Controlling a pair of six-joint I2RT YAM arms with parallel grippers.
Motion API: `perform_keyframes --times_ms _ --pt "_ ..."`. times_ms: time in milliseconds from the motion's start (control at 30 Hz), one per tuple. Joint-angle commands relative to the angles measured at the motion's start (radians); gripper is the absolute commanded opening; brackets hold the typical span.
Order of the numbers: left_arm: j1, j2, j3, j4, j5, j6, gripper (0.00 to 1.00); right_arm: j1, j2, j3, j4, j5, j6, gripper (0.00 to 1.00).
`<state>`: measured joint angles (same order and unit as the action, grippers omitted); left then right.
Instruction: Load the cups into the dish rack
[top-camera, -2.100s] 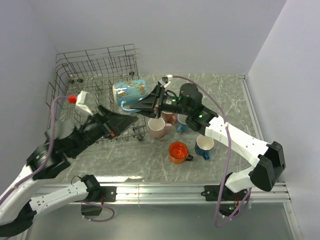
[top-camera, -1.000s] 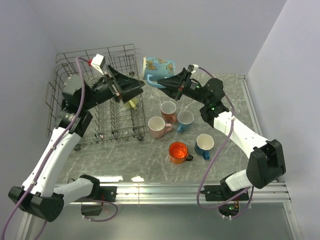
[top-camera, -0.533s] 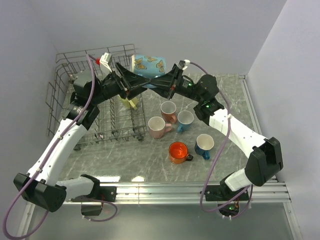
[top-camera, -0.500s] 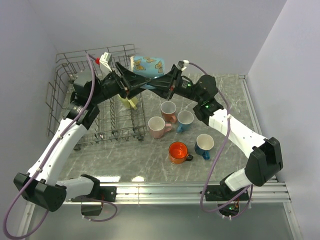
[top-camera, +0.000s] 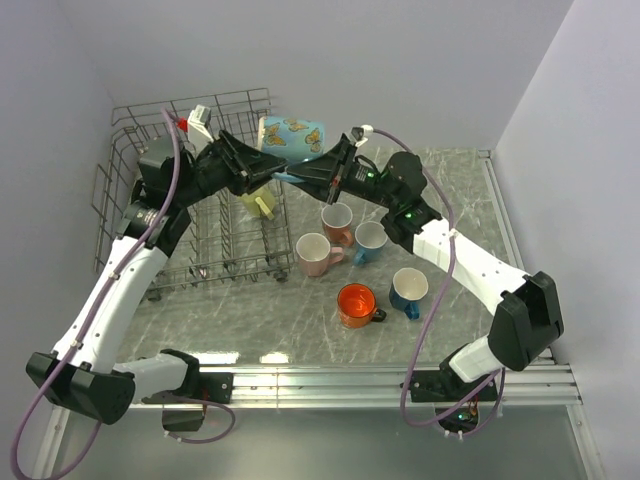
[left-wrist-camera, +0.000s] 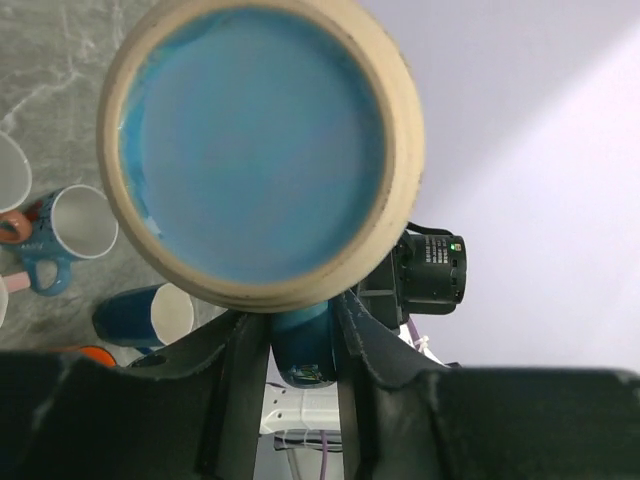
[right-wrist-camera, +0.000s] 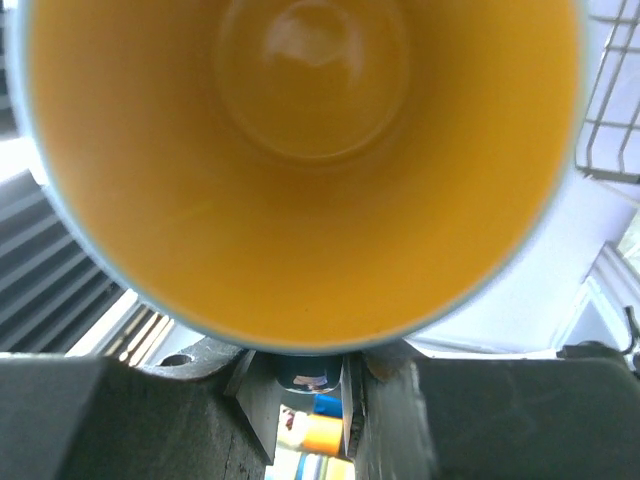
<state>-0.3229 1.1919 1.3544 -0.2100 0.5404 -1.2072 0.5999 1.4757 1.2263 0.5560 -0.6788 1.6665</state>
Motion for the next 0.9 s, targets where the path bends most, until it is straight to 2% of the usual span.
perform_keyframes --times_ms 0,233,300,333,500,533,633,667,867 --pt "0.061 -0.031 0.028 -0.017 -0.100 0.055 0.34 0.009 -0.061 0.018 0.177 -0.050 -0.002 0.00" --pt "0.081 -0.041 0.026 -0.013 -0.091 0.044 0.30 0.009 -0.063 -0.004 0.209 -0.042 0.009 0.00" --pt "0.081 -0.037 0.020 -0.002 -0.077 0.035 0.22 0.011 -0.057 0.002 0.214 -0.039 0.016 0.00" --pt "0.082 -0.034 0.020 -0.008 -0.083 0.034 0.01 0.014 -0.051 0.006 0.220 -0.039 0.016 0.00" --pt "0.081 -0.038 0.051 -0.061 -0.109 0.073 0.00 0.020 -0.041 0.010 0.199 -0.038 0.004 0.00" --pt "0.081 -0.037 0.064 -0.112 -0.140 0.087 0.00 0.023 -0.043 0.006 0.179 -0.038 0.001 0.00" --pt "0.081 -0.020 0.139 -0.226 -0.193 0.155 0.00 0.020 -0.057 -0.013 0.128 -0.033 -0.028 0.15" --pt "0.081 -0.012 0.184 -0.253 -0.204 0.188 0.00 0.020 -0.060 -0.016 0.113 -0.033 -0.048 0.27" --pt "0.081 0.000 0.261 -0.382 -0.304 0.287 0.00 0.018 -0.077 -0.016 0.012 -0.038 -0.114 0.44"
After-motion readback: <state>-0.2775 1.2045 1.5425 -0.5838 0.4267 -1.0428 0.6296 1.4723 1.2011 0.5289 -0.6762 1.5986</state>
